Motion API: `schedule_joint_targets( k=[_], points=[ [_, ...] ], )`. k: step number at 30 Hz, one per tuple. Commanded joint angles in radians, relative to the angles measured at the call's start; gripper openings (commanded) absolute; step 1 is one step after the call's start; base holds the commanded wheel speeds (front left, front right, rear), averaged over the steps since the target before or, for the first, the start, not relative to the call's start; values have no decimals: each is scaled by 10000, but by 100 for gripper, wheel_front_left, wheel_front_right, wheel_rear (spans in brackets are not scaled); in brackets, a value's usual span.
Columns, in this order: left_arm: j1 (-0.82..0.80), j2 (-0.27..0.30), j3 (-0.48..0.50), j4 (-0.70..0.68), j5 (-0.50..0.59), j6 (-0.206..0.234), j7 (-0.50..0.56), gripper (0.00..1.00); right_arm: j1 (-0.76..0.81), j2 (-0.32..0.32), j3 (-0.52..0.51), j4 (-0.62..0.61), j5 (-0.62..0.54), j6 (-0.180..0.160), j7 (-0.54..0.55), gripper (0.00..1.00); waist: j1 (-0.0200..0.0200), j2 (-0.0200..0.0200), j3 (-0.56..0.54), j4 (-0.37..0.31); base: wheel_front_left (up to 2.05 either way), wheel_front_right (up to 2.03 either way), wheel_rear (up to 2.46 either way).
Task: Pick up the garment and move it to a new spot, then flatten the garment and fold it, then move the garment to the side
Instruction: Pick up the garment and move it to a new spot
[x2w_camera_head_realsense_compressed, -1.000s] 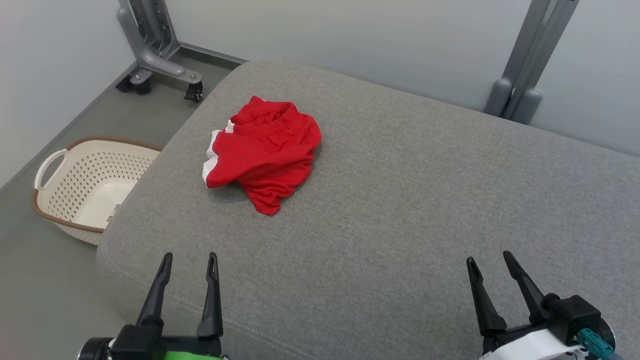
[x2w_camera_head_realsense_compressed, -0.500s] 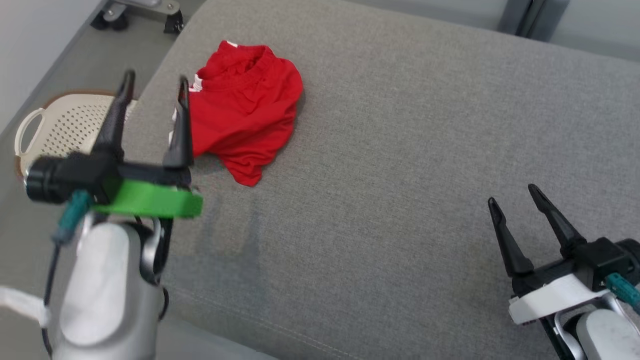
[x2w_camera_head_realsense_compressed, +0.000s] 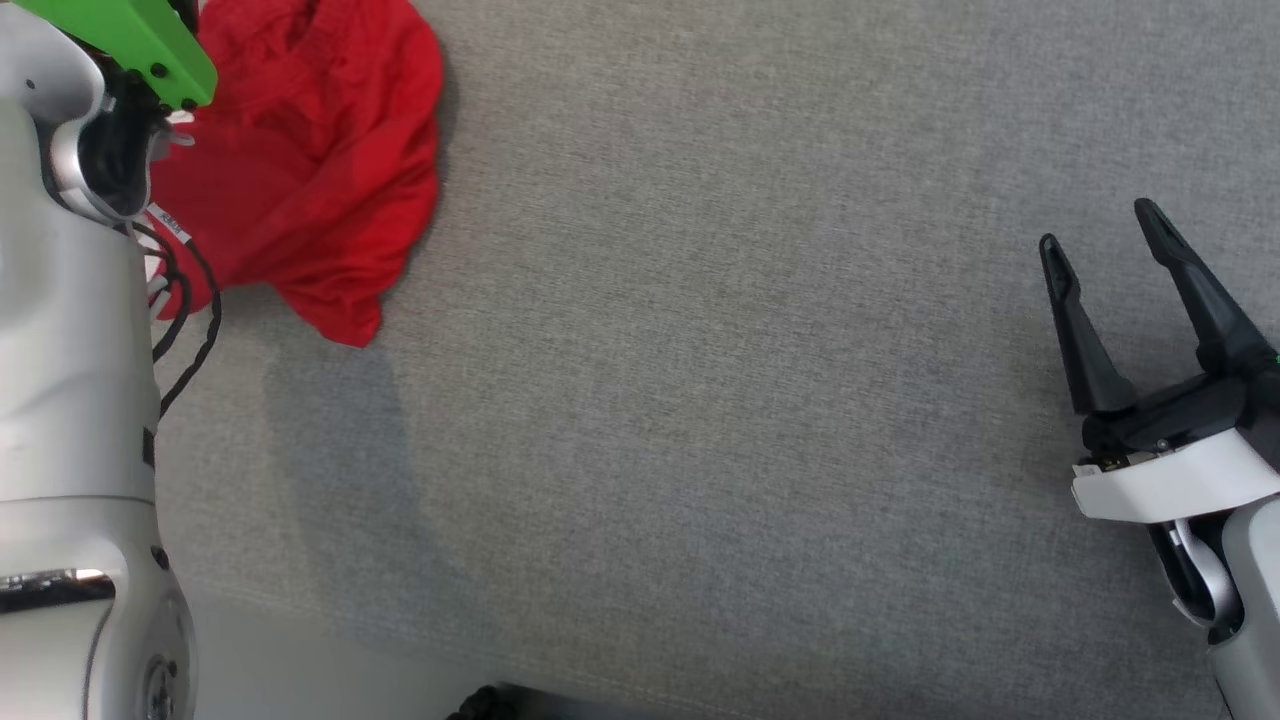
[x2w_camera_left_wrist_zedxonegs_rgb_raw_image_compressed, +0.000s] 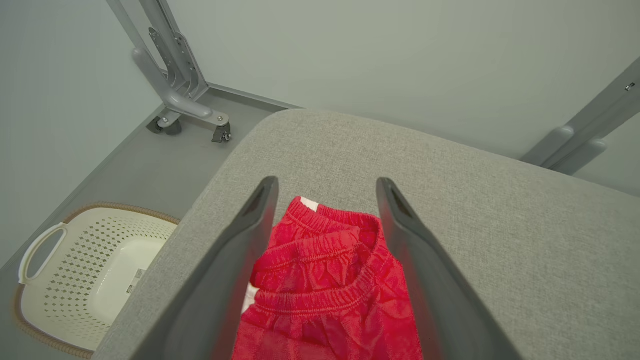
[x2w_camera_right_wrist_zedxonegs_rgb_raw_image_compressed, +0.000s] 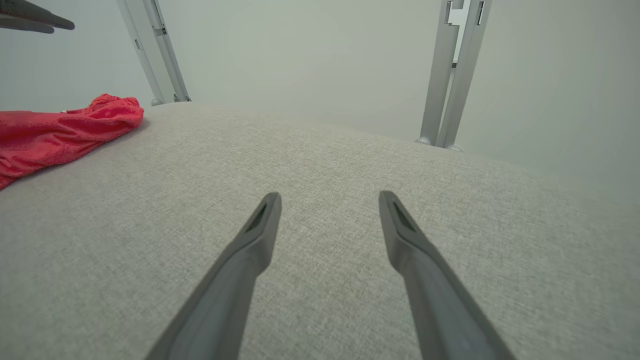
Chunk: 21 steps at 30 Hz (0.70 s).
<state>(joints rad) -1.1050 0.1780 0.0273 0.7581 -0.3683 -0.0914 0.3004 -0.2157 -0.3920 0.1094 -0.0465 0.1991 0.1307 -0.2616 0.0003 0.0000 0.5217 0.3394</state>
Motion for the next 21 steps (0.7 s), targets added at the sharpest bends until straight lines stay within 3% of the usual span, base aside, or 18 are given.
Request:
schedule_joint_targets(
  k=[1,12,13,21],
  points=[
    [-328,99,115,408,-155,68,236,100,-199,-15,-87,-132,139,0,-38,100,-3,0,1149,-1074,0,0,0],
    [-1051,797,609,3305,-673,447,1070,100,-286,-58,-341,-577,72,0,-16,100,-3,0,1842,-1689,0,0,0],
    [-1026,855,641,3406,-692,407,885,0,-278,-35,-376,-585,60,-2,-7,100,-3,0,1849,-1716,0,0,0],
    [-849,1322,351,3104,-515,-240,-1849,0,-201,328,-347,-339,-83,-3,-6,100,-3,0,1295,-1769,0,0,0]
  ],
)
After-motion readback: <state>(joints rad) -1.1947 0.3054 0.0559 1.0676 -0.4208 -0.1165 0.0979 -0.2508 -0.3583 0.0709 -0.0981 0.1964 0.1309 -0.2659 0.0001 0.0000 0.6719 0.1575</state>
